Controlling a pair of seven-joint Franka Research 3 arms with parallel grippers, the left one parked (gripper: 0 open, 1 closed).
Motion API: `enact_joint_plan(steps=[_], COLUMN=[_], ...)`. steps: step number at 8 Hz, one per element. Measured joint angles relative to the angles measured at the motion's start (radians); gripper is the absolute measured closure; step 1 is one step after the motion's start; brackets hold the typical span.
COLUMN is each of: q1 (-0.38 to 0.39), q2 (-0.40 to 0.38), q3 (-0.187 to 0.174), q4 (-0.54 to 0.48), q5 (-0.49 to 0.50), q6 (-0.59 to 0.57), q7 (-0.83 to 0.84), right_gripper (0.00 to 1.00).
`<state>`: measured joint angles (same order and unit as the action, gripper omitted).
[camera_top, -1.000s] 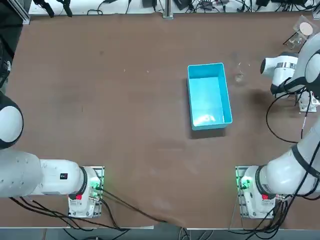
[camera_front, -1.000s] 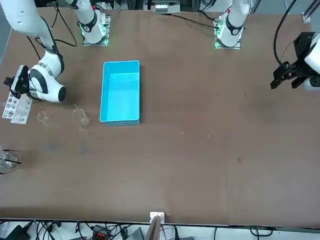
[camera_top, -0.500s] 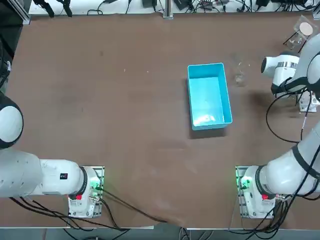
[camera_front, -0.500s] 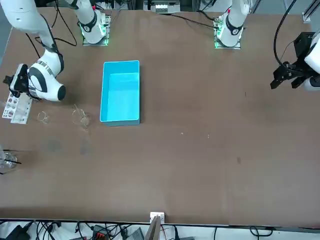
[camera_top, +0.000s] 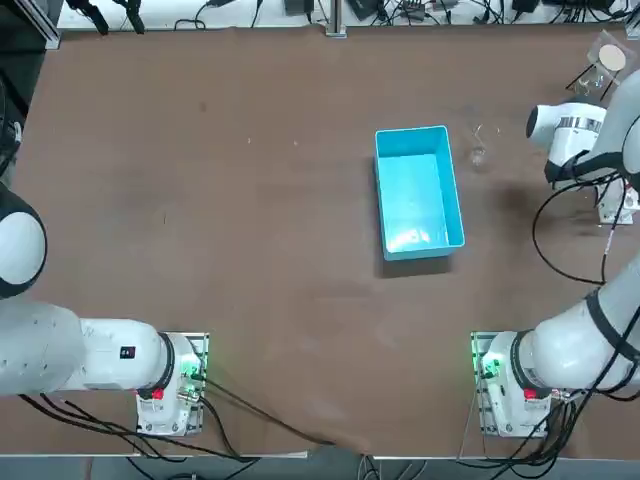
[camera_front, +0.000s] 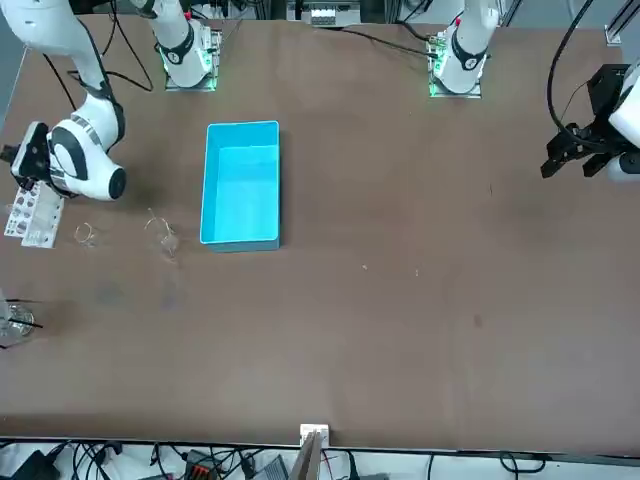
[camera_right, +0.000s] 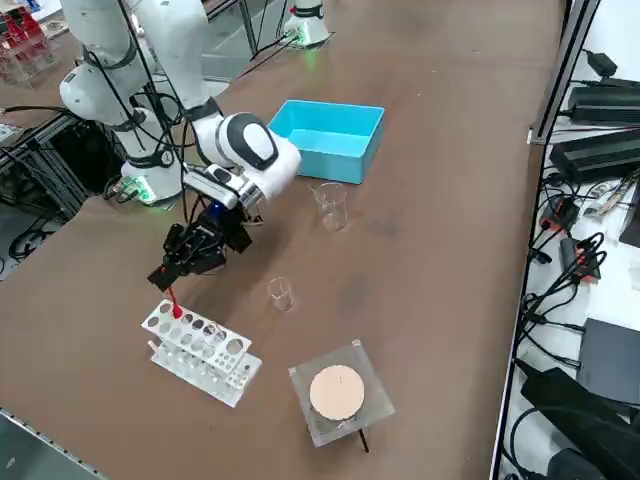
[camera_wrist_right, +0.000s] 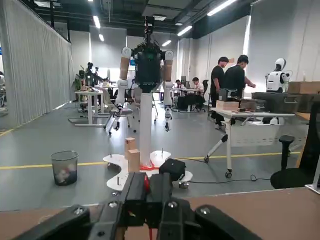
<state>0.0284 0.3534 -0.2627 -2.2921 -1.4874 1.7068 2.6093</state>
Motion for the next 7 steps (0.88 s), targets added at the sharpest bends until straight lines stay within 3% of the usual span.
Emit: enact_joint_plan(steps=[3,7], q1=[0.011,0.132], q2=[-0.053,-0.16], q3=[0.004,0.011], q4=[0.003,0.11], q5=[0.031,0.216], q6=[-0.01,-0.023], q7=[-0.085,-0.271], right_gripper=[0.97,0.97])
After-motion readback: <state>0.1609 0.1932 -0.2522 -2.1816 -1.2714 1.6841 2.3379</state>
